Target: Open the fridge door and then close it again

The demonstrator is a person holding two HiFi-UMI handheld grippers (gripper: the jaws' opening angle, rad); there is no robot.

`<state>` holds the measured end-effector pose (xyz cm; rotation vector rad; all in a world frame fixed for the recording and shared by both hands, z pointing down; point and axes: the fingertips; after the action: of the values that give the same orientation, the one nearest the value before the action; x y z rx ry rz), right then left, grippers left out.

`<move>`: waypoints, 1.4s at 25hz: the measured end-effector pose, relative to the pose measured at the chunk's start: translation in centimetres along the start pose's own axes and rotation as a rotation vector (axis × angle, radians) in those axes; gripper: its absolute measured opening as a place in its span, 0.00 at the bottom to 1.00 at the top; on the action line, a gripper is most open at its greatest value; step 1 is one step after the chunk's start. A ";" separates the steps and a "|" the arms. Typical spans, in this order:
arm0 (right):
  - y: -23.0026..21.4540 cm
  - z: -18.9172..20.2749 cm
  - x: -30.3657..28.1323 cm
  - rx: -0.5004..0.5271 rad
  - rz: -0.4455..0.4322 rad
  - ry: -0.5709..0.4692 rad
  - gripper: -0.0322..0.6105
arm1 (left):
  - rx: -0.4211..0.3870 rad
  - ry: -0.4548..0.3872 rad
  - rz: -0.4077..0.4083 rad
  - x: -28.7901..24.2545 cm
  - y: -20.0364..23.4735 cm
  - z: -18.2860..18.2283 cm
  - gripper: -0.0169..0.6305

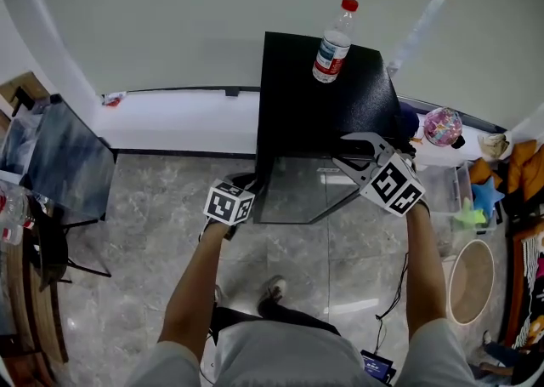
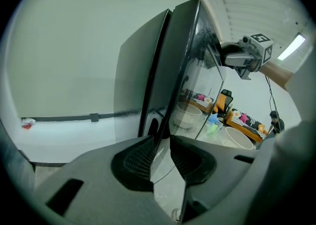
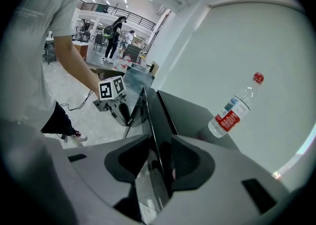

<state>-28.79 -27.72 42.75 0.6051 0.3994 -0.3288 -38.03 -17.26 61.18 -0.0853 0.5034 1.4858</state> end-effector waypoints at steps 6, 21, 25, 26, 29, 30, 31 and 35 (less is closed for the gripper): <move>0.0 -0.1 -0.1 0.002 0.000 -0.005 0.26 | -0.005 -0.009 0.009 0.1 0.1 0.0 0.17; 0.1 -0.2 0.1 -0.032 0.034 -0.017 0.26 | 0.051 -0.037 -0.027 0.0 0.1 -0.1 0.17; 0.0 -0.4 0.4 -0.087 0.042 -0.044 0.20 | 0.052 -0.045 -0.031 0.1 0.1 -0.1 0.17; 0.0 -0.5 0.4 -0.088 0.045 -0.048 0.20 | 0.050 -0.045 -0.032 0.1 0.1 -0.1 0.17; 0.2 -0.5 0.3 -0.083 0.050 -0.052 0.21 | 0.052 -0.053 -0.041 0.2 0.2 0.0 0.16; 0.3 -0.5 0.2 -0.082 0.052 -0.051 0.21 | 0.053 -0.054 -0.042 0.2 0.2 0.0 0.16; 0.3 -0.6 0.3 -0.081 0.052 -0.049 0.20 | 0.051 -0.051 -0.038 0.3 0.1 0.1 0.16; 0.9 -0.7 0.9 -0.086 0.019 -0.053 0.20 | 0.006 -0.026 0.019 1.2 -1.4 0.8 0.16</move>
<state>-27.84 -26.72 42.28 0.5149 0.3554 -0.3077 -36.47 -16.01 61.16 -0.0570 0.4889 1.5022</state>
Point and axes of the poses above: the fingertips, and each gripper's own axes: x backward along the fingers, y to its left, z out of its underside, and after that the axes turned 12 degrees about -y, right-handed
